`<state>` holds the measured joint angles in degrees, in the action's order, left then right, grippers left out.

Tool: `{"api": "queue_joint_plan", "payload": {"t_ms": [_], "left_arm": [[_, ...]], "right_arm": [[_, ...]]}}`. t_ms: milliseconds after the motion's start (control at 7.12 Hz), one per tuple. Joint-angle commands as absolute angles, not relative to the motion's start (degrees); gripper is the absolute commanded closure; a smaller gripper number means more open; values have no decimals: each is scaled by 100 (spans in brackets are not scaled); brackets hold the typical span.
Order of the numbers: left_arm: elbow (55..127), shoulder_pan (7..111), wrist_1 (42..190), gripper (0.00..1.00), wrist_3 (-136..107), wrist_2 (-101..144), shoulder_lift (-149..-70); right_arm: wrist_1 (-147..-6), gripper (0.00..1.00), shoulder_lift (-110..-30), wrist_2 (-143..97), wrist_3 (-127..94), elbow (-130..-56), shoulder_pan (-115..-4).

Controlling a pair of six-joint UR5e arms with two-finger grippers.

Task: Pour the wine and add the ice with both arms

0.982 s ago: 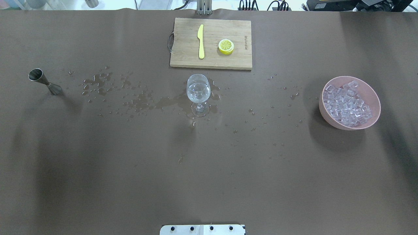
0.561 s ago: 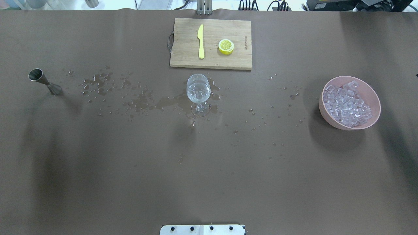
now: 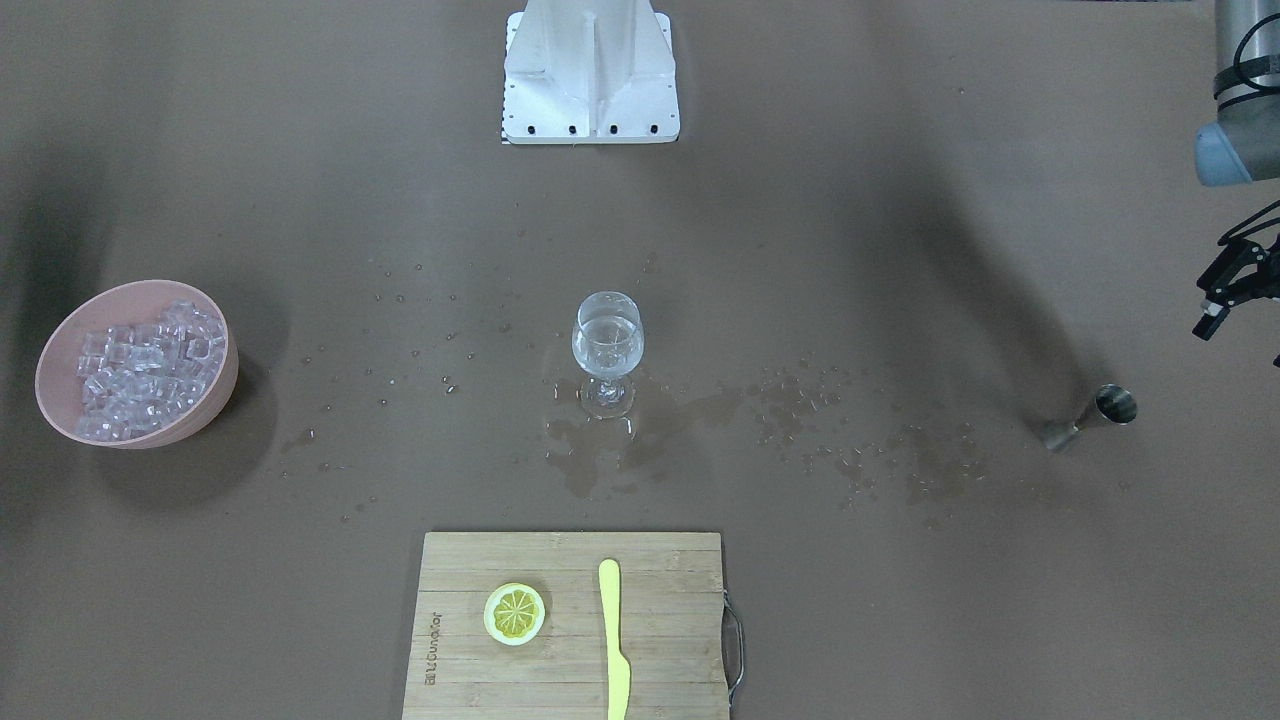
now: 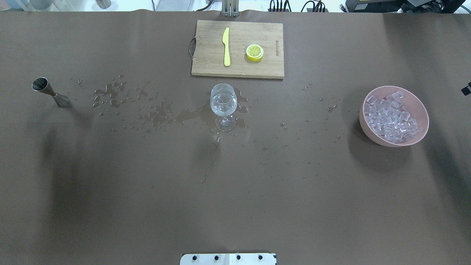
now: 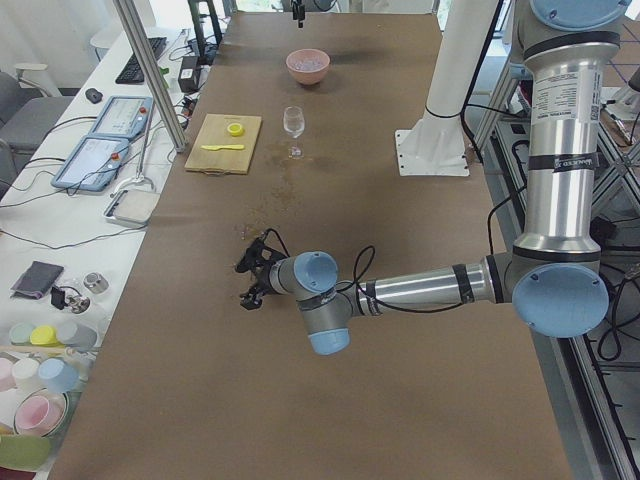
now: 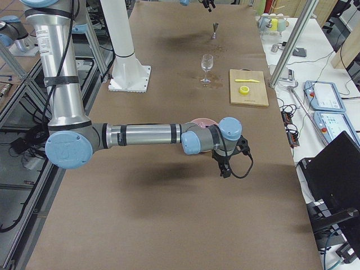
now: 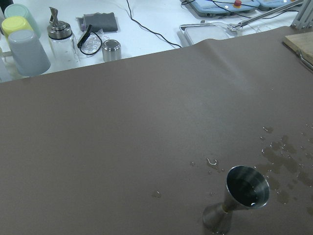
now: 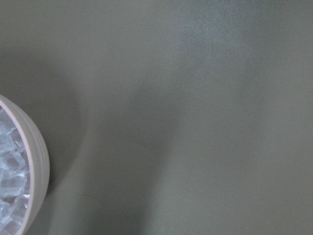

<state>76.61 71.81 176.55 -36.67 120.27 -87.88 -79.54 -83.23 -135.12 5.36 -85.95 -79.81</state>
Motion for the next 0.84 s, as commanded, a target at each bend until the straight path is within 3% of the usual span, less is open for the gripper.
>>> {"api": "queue_joint_plan", "payload": {"t_ms": [0, 421, 702], "left_arm": [[7655, 6822, 18086, 3, -3875, 11263, -8728], [7646, 5760, 18456, 3, -4358, 9830, -8657], [7664, 5582, 18457, 3, -4394, 9580, -8666]], "right_arm": [[-7954, 0, -8323, -13518, 536, -8622, -7910], [-7954, 0, -8323, -13518, 536, -8666, -7910], [-7919, 0, -8323, -13518, 536, -8666, -7910]]}}
